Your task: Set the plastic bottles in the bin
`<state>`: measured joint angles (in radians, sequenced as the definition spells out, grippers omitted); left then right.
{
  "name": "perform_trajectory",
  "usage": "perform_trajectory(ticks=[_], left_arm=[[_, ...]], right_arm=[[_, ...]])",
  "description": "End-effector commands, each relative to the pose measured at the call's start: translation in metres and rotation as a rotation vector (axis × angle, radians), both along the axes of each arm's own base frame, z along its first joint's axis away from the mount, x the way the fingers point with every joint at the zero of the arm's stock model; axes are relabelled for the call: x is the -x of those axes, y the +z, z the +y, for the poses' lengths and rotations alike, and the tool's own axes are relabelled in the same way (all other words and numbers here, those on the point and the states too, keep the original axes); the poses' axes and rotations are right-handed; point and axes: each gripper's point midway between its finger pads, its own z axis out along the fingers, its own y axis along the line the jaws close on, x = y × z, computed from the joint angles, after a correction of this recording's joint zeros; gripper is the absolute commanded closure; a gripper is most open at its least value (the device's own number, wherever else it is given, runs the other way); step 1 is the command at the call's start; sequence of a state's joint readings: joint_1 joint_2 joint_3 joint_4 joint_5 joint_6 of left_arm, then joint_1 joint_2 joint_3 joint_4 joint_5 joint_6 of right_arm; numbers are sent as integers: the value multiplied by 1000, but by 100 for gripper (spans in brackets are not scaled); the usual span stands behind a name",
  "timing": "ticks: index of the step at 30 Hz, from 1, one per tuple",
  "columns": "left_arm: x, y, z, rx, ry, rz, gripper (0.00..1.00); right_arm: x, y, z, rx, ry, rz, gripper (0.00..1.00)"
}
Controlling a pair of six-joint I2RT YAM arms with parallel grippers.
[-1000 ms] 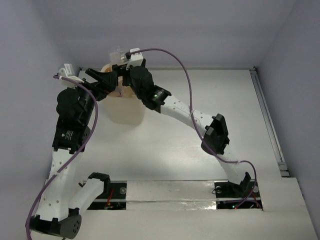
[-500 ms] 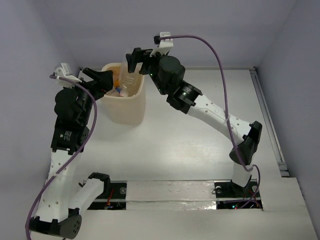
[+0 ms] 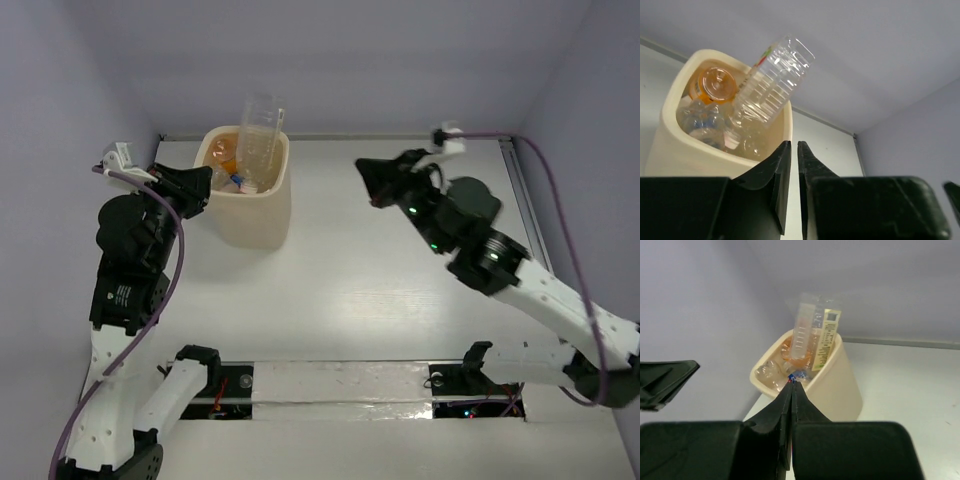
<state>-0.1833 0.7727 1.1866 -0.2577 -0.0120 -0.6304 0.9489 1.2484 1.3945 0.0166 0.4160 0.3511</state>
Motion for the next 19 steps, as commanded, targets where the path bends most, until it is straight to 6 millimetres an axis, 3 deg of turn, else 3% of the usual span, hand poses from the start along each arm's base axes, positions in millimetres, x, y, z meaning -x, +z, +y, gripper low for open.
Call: perform_trajectory(ticks=[1, 2, 4, 5, 6, 7, 8, 9, 11, 13, 19], left_arm=[[27, 22, -4, 24, -46, -36, 93], [30, 15, -3, 23, -46, -3, 93], [37, 7, -4, 17, -58, 21, 77], [42, 3, -6, 12, -74, 31, 66], [45, 1, -6, 16, -74, 37, 43], [50, 0, -6, 21, -79, 34, 36], [52, -3, -7, 23, -88, 44, 30], [52, -4, -7, 22, -86, 52, 24], [52, -4, -8, 17, -89, 66, 20], [48, -7, -9, 6, -94, 85, 18], [37, -12, -23, 13, -162, 100, 17]], right_arm=[[43, 22, -75, -131, -57, 10, 100], [47, 15, -92, -137, -98, 36, 100], [56, -15, -116, -83, -146, 103, 99], [65, -14, -141, -129, -193, 115, 89], [69, -26, -151, -124, -217, 143, 80], [73, -42, -161, -87, -240, 182, 70], [80, -42, -178, -128, -270, 193, 52], [83, -47, -185, -135, -287, 208, 45], [87, -58, -200, -142, -327, 241, 27], [94, -56, -212, -167, -338, 235, 19], [101, -42, -228, -160, -357, 208, 16]])
